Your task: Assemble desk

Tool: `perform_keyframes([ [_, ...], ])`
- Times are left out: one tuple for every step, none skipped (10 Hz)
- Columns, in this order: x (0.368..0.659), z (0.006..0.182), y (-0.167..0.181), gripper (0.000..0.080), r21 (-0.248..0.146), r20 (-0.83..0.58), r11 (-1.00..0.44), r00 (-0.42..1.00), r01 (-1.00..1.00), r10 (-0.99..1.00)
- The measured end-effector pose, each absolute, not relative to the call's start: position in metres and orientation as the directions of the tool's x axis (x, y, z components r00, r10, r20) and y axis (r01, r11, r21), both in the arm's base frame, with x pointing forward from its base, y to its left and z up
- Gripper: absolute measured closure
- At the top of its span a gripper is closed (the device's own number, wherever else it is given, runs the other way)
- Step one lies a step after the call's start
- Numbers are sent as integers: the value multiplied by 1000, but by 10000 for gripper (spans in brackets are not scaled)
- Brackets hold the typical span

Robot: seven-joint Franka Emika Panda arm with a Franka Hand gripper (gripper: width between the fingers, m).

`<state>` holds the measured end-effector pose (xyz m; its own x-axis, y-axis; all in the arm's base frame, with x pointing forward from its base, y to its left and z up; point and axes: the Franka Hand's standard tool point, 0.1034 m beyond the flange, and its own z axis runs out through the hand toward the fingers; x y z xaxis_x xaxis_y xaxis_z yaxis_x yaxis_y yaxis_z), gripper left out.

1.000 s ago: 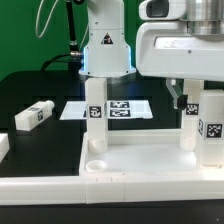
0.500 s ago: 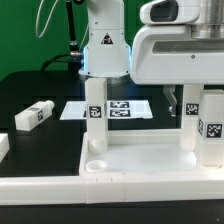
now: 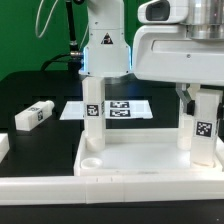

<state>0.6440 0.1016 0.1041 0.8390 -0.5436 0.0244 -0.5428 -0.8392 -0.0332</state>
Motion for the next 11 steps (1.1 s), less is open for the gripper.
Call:
perform_keyframes([
  [644,104,102,512,-34,22,-808,808,-588,-589],
  [643,104,103,512,-37,14,-694,694,-719,-720],
  [643,103,104,512,-39,4,-572,572,-820,-820],
  [644,102,104,512,-71,-12,-406,408,-911,-913],
  [643,102,104,511,-78,-38,-250,253,-965,-967],
  [643,102,106,511,-80,-61,-108,113,-991,-992],
  [641,102,108,511,-84,-78,18,-12,-996,-997],
  [641,102,109,509,-78,-84,111,-105,-991,-991],
  [641,102,109,509,-75,-89,164,-157,-984,-984],
  [641,102,110,434,-70,-91,205,-198,-976,-976],
  [641,101,110,297,-74,-89,173,-166,-982,-982],
])
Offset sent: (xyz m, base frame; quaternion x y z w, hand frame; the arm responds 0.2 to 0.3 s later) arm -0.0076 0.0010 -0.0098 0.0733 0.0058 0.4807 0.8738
